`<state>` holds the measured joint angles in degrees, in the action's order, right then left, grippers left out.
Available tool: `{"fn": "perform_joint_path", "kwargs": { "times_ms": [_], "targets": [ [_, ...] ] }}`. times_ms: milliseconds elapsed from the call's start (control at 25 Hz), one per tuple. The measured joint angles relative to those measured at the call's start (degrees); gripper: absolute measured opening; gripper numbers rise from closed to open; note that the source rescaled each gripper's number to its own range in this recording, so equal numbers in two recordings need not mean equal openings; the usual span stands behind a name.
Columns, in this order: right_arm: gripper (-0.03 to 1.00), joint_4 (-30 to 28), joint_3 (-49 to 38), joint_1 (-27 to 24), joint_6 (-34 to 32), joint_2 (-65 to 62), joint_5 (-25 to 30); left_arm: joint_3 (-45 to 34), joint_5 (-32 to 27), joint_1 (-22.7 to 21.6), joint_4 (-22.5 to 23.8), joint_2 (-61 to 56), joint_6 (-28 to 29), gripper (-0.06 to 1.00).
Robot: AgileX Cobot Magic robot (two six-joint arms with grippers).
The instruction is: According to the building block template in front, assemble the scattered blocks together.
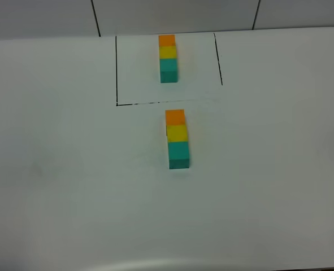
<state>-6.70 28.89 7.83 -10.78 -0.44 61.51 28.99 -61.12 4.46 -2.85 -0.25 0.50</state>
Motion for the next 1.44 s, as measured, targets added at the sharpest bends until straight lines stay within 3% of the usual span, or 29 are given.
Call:
{"fn": "perform_joint_path", "kwargs": {
  "times_ms": [320, 640, 1440],
  "targets": [
    [0.76, 0.25, 0.00, -3.83, 0.88, 0.00, 0.00, 0.00, 0.00, 0.00, 0.00, 0.00, 0.00, 0.25],
    [0.76, 3.22, 0.00, -7.44, 5.79, 0.00, -0.16, 0.00, 0.00, 0.00, 0.00, 0.00, 0.00, 0.25],
    [0.76, 3.43, 0.00, -7.44, 6.18, 0.00, -0.18, 0.00, 0.00, 0.00, 0.00, 0.00, 0.00, 0.25]
  ]
}}
